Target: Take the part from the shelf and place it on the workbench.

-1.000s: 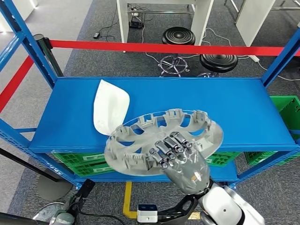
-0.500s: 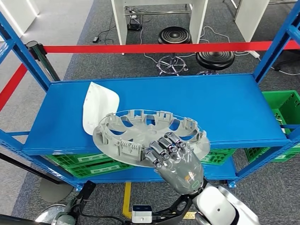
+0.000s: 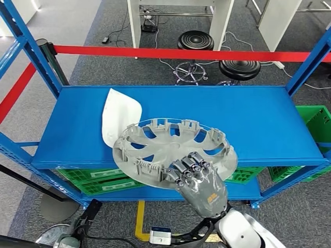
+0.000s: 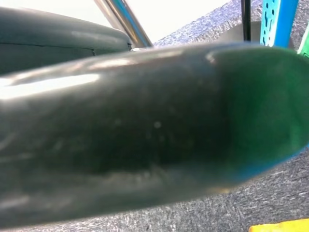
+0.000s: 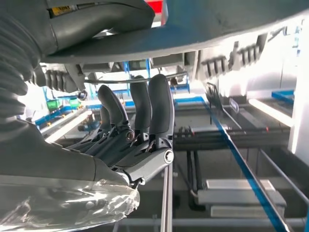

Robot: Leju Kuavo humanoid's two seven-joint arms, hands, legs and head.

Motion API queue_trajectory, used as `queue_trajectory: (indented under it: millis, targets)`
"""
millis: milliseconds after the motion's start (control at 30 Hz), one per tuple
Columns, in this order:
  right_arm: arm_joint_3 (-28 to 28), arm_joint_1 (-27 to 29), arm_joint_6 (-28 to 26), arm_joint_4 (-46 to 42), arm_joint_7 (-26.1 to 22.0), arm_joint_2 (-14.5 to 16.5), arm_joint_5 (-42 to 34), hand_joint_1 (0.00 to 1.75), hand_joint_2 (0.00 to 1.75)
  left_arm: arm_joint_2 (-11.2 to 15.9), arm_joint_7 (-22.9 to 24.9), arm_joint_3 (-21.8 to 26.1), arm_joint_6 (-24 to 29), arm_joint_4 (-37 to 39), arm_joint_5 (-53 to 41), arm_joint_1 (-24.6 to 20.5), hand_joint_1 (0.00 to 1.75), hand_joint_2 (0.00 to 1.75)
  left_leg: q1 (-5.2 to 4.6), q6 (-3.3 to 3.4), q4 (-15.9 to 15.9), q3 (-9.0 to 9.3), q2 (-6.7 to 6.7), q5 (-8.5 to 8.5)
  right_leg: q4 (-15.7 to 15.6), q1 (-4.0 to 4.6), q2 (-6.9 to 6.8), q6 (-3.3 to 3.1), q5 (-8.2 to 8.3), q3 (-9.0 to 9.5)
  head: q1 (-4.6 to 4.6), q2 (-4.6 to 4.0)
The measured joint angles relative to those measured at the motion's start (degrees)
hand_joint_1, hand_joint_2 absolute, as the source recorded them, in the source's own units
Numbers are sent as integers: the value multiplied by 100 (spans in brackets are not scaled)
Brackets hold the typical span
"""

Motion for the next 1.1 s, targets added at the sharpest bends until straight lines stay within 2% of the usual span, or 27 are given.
queue_trajectory:
  millis: [33, 100, 133, 167, 267, 333, 367, 433, 467, 500, 533, 567, 633, 700, 800, 833, 867, 933, 967, 1000, 1033, 1067, 1100]
  targets:
    - [-2, 17, 0, 12, 0, -8, 1, 175, 175, 1, 0, 1, 0, 0, 0, 3, 0, 0, 0, -2, 1, 8, -1, -3, -162, -1, -1, -6, 139, 71, -2, 0]
    - [-16, 29, 3, 23, 14, -14, 2, 175, 175, 3, 0, 5, 0, 0, 1, 4, 0, 0, 3, -25, 5, 33, -4, -19, -941, -7, -6, -15, 514, 456, 0, 0]
    - [-38, 46, 10, 25, 43, -16, 6, 175, 175, 4, 0, 7, 1, 0, 6, 4, 0, 0, -6, -47, 16, 37, -8, -30, -1296, -9, 0, -31, 631, 646, -2, 0]
    - [-76, 86, 18, 26, 91, -20, 11, 175, 175, 8, -2, 8, 2, 0, 14, 6, 0, 0, -16, -75, 23, 37, -11, -34, -1524, -7, 7, -49, 686, 769, -8, 0]
    - [-334, 396, 15, 43, 330, -86, 82, 175, 175, 21, -30, 14, 12, 0, 49, 30, 0, 0, -19, -159, 15, 24, -18, -23, -1624, 8, 22, -145, 696, 824, -19, 0]
    - [-655, 718, -38, 52, 523, -169, 175, 175, 175, 25, -68, 24, 29, 0, 80, 52, 0, 0, -13, -211, 155, -41, -8, -146, -1639, -10, 13, -214, 709, 828, -32, 0]
    - [-863, 899, -78, 54, 610, -217, 202, 175, 175, 28, -90, 32, 42, 0, 97, 63, 0, 0, -12, -234, 401, -151, -2, -304, -1648, -23, 4, -241, 712, 831, -44, 0]
    - [-1324, 1268, -166, 59, 737, -328, 199, 175, 175, 38, -126, 55, 72, 0, 130, 92, 0, 0, -11, -261, 1169, -494, 3, -689, -1647, -24, -12, -269, 706, 828, -62, 0]
    - [-1571, 1450, -206, 64, 788, -383, 184, 175, 175, 47, -140, 76, 89, 0, 145, 114, 0, 0, -11, -264, 1503, -647, 3, -809, -1647, -24, -16, -272, 704, 827, -61, 0]
    - [-1821, 1623, -239, 69, 825, -431, 159, 175, 175, 57, -153, 101, 103, 0, 160, 139, 0, 0, -11, -260, 1656, -718, 3, -817, -1646, -23, -16, -272, 703, 827, -62, 0]
    - [-2086, 1788, -271, 73, 850, -465, 132, 175, 175, 66, -166, 125, 116, 0, 174, 162, 0, 0, -11, -250, 1585, -683, 3, -714, -1646, -24, -15, -270, 701, 829, -62, 0]
    - [-2345, 1937, -299, 75, 860, -485, 109, 175, 175, 75, -177, 143, 127, 0, 188, 179, 0, 0, -11, -235, 1308, -546, 3, -531, -1646, -25, -12, -264, 699, 835, -62, 0]
    - [-2845, 2187, -342, 74, 827, -498, 76, 175, 175, 90, -201, 166, 144, 0, 210, 194, 0, 0, -15, -199, 521, -149, 2, -193, -1636, -14, -8, -229, 685, 843, -62, 0]
    - [-3324, 2396, -367, 73, 743, -496, 33, 175, 175, 93, -223, 197, 159, 0, 224, 206, 0, 0, -26, -161, 93, 56, -4, -110, -1633, 2, -6, -164, 682, 834, -56, 0]
    - [-4007, 2665, -378, 67, 551, -487, -34, 175, 175, 87, -237, 269, 186, 0, 240, 265, 0, 0, -37, -71, 36, 66, -7, -116, -1644, -14, -4, -60, 676, 828, -54, 0]
    - [-4226, 2736, -377, 65, 452, -478, -57, 175, 175, 87, -242, 287, 192, 0, 242, 278, 0, 0, -29, -31, 25, 73, -6, -107, -1553, -21, -6, -29, 605, 784, -39, 0]
    - [-4444, 2791, -375, 64, 347, -462, -88, 175, 175, 88, -248, 303, 198, 0, 242, 283, 0, 0, -20, 2, 13, 80, -4, -98, -1345, -26, -8, -4, 477, 686, -26, 0]
    - [-4888, 2868, -369, 70, 150, -422, -183, 175, 175, 92, -266, 334, 202, 0, 240, 285, 0, 0, -24, 48, 12, 84, -2, -100, -609, -33, -13, 32, 110, 341, 1, 0]
    - [-5083, 2896, -364, 78, 90, -403, -229, 175, 175, 90, -275, 355, 201, 0, 238, 285, 0, 0, -29, 55, 13, 85, -2, -101, -251, -35, -12, 43, -23, 171, 2, 0]
    - [-5271, 2916, -355, 89, 34, -390, -275, 175, 175, 85, -281, 374, 197, 0, 236, 286, 0, 0, -32, 60, 14, 89, -2, -104, -52, -36, -12, 50, -59, 73, 2, 0]
    - [-5433, 2927, -344, 102, -15, -382, -305, 175, 175, 78, -286, 392, 193, 0, 232, 284, 0, 0, -32, 60, 15, 97, -2, -107, -81, -39, -13, 55, 19, 84, 3, 0]
    - [-5586, 2930, -334, 118, -63, -377, -324, 175, 175, 71, -289, 408, 190, 0, 228, 279, 0, 0, -27, 53, 17, 110, -2, -114, -345, -45, -15, 58, 193, 216, 3, 0]
    - [-5721, 2927, -323, 132, -102, -374, -333, 175, 175, 65, -290, 420, 189, 0, 226, 271, 0, 0, -24, 40, 21, 125, -3, -124, -756, -56, -19, 64, 398, 429, 4, 0]
